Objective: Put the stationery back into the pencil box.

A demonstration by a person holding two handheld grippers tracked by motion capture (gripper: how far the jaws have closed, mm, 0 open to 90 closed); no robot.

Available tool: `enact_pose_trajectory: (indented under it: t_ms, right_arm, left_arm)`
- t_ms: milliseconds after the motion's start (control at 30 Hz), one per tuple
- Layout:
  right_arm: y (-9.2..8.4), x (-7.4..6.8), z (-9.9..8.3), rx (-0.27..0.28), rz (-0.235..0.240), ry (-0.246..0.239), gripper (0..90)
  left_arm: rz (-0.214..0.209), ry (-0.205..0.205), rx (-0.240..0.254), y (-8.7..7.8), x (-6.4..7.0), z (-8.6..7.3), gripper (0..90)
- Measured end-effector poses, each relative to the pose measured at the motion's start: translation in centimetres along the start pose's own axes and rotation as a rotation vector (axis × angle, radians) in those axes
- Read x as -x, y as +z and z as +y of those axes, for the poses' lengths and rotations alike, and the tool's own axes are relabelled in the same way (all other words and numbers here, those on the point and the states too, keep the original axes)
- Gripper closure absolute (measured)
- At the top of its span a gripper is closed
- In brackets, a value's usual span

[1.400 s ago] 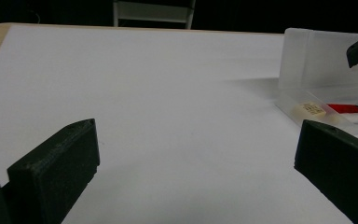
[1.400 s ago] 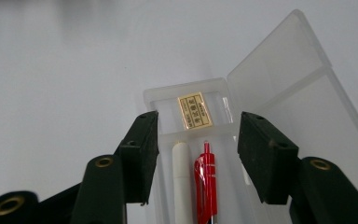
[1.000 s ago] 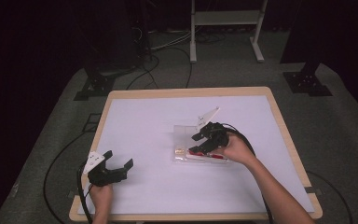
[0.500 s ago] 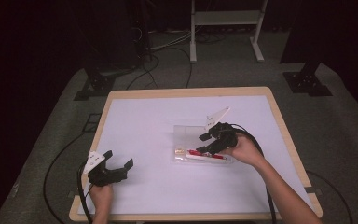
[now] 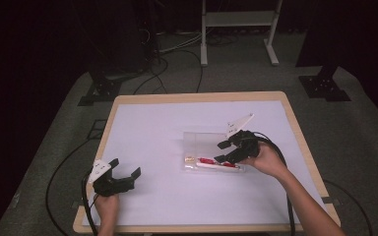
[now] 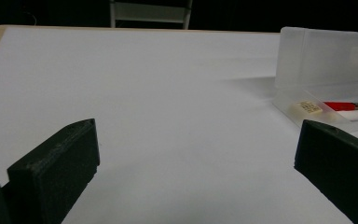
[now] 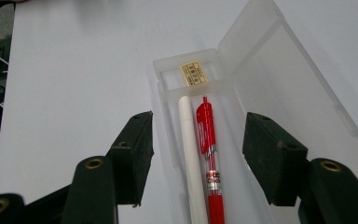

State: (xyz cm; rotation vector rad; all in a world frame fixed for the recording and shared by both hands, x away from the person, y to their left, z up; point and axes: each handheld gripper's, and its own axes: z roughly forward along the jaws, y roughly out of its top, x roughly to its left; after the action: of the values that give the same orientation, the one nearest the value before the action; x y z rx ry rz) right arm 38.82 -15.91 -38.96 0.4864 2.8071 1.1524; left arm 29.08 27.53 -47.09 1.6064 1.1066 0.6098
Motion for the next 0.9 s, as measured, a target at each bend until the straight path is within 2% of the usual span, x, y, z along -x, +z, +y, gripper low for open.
enact_pose_trajectory:
  t_ms: [333, 900]
  right_arm:
    - [-1.0, 0.0, -1.0, 0.003, -0.016, 0.008, 40.9]
    - [-2.9, 0.1, -3.3, 0.014, -0.033, 0.057, 40.4]
  left_arm:
    - [0.0, 0.0, 0.0, 0.0, 0.0, 0.0, 0.0]
    - [0.006, 0.006, -0.007, 0.1, 0.1, 0.0, 0.0]
